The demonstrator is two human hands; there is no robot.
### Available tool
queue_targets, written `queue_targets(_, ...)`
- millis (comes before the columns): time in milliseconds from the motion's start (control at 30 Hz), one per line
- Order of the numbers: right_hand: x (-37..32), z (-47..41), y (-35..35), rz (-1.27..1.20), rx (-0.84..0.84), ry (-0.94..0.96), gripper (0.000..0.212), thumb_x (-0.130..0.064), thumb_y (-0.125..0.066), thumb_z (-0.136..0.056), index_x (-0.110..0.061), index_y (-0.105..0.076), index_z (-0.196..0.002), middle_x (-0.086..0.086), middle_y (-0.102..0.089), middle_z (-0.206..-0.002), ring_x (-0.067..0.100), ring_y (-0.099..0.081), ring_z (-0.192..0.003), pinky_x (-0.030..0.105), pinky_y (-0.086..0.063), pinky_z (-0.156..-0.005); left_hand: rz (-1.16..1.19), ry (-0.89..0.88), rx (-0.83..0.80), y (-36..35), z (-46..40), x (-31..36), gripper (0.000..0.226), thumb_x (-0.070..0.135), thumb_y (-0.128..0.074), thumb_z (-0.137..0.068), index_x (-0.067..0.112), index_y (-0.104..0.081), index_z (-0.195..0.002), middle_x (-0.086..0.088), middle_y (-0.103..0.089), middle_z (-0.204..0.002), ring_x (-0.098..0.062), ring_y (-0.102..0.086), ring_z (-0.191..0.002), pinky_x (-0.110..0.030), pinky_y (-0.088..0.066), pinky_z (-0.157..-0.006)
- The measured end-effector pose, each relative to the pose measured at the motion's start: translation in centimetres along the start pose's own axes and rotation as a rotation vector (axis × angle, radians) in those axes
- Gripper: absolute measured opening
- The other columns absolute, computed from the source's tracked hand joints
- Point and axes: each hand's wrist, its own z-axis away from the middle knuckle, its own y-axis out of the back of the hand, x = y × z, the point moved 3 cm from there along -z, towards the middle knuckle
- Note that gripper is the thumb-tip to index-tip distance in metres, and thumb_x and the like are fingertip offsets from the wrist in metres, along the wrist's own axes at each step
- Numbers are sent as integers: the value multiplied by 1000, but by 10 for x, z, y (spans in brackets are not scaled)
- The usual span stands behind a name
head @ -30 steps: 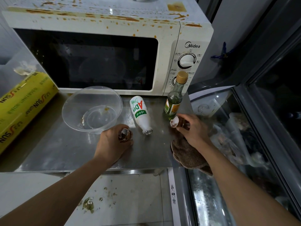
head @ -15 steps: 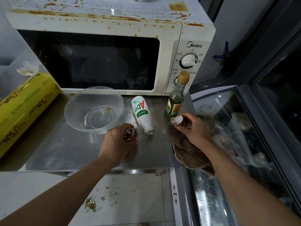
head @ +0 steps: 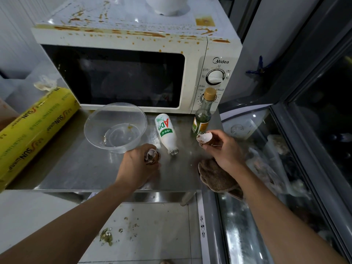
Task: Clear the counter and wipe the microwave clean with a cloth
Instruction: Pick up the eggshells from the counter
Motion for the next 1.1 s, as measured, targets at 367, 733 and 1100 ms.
queue_targets(367, -38, 49, 4, 7, -39, -59, 52, -62, -60, -63, -43, -52, -110, -17, -65, -107, 12, -61, -100, 46, -51, -88, 45, -6, 13, 40, 37, 20, 42, 18, -84, -65, 15, -66, -103, -2, -70, -92, -13, -63, -80, -21, -48, -71)
queue_targets(733, -113, 135, -27, -221, 6, -82, 36, -15, -75, -77, -33, -57, -102, -18, -65, -97, -13, -59, -83, 5, -43, -66, 44, -86, -64, 108, 89, -6, 40, 23, -80, -66, 23, -65, -103, 6, -66, -92, -11, -63, -83, -13, -44, -68)
queue_targets(1100, -176, 245, -74, -272, 112, -85, 38, -18, -75, -77, -34, -56, -105, -20, -63, -99, -8, -58, -92, 9, -43, -72, 27, -195, -158, 183, 167, -54, 40, 29, -82, -66, 25, -62, -101, 11, -64, -91, -3, -54, -79, -3, -35, -65)
